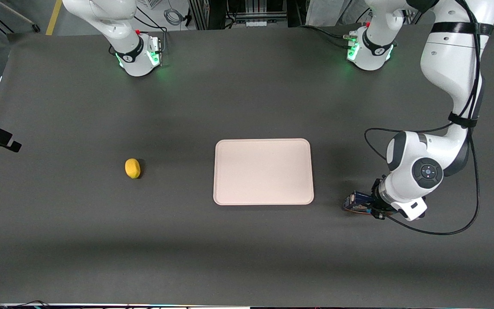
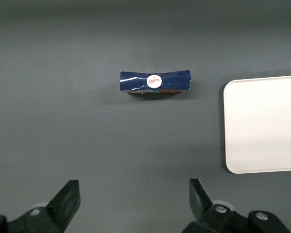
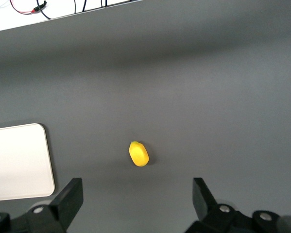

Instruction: Place cookie box on tray

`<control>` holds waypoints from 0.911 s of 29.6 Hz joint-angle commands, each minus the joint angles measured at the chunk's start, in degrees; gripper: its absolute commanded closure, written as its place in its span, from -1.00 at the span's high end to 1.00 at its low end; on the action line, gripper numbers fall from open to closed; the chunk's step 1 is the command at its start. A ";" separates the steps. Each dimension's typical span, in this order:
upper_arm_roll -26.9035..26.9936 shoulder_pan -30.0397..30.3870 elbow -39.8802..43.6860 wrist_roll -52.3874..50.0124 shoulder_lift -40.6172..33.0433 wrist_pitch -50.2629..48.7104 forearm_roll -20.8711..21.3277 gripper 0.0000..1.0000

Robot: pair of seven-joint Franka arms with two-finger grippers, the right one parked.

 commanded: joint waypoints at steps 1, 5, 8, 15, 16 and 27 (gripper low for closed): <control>1.89 0.37 -0.43 -1.44 1.03 2.94 1.26 -0.54; 3.39 0.37 -1.84 -2.05 1.30 5.93 1.00 -0.55; 4.45 0.37 -2.19 -2.67 1.56 6.90 0.48 -0.55; 4.45 0.28 -2.63 -5.66 3.05 7.43 0.56 -0.54; 4.45 0.28 -2.72 -5.74 2.97 7.52 0.47 -0.54; 4.45 0.37 -4.04 -5.92 3.23 10.50 0.39 -0.05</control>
